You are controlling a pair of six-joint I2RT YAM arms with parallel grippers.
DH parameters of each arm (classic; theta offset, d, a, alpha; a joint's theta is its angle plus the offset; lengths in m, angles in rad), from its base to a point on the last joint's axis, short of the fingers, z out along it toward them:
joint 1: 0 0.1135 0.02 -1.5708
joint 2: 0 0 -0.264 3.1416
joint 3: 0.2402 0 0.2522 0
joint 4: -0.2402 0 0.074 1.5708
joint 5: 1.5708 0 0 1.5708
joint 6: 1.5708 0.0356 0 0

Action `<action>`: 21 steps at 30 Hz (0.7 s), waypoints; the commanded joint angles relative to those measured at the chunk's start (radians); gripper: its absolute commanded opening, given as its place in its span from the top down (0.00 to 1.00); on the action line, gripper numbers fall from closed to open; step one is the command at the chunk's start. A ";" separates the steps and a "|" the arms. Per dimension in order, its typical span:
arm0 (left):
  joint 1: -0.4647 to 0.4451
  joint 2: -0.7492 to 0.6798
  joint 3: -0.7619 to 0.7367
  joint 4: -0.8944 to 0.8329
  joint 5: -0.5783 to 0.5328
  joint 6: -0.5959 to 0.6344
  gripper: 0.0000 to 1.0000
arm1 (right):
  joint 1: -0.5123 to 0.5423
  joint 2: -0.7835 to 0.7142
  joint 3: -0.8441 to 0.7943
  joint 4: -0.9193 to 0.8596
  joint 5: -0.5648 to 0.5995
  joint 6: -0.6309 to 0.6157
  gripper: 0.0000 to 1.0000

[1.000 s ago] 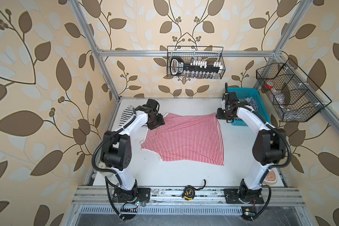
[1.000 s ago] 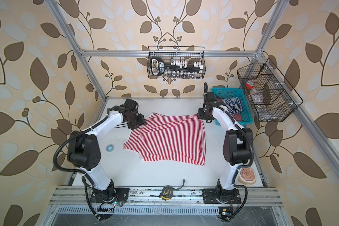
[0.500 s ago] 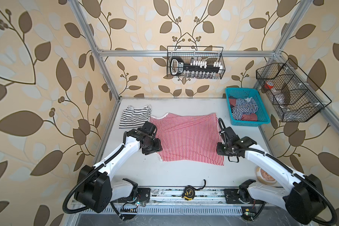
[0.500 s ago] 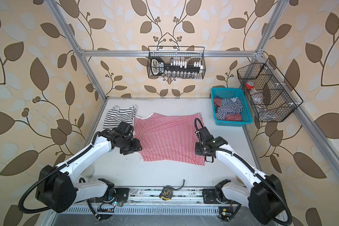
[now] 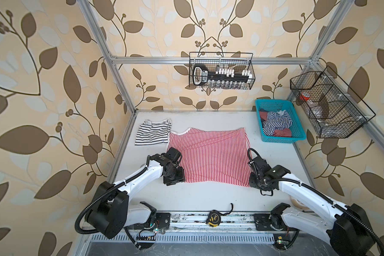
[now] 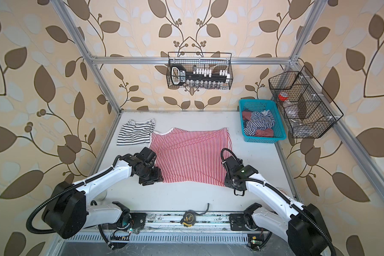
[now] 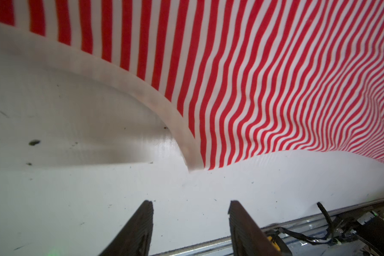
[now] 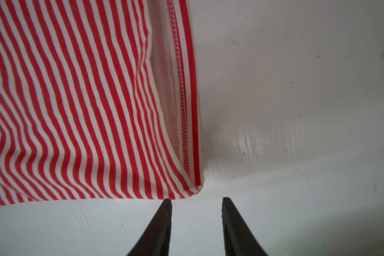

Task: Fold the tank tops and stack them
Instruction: 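Release the far edges and move both grippers to the tank top's near hem, then grasp the red-and-white tank top's near hem corners with both grippers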

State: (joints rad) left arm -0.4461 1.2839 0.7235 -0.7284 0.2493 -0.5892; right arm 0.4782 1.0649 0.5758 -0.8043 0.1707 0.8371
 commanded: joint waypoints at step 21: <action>-0.009 0.108 -0.021 0.062 -0.027 -0.057 0.52 | -0.096 0.038 -0.086 0.111 -0.140 -0.021 0.62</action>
State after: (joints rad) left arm -0.4465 1.3853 0.7021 -0.6724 0.2440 -0.6331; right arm 0.3832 1.0935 0.4812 -0.6838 0.0334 0.8177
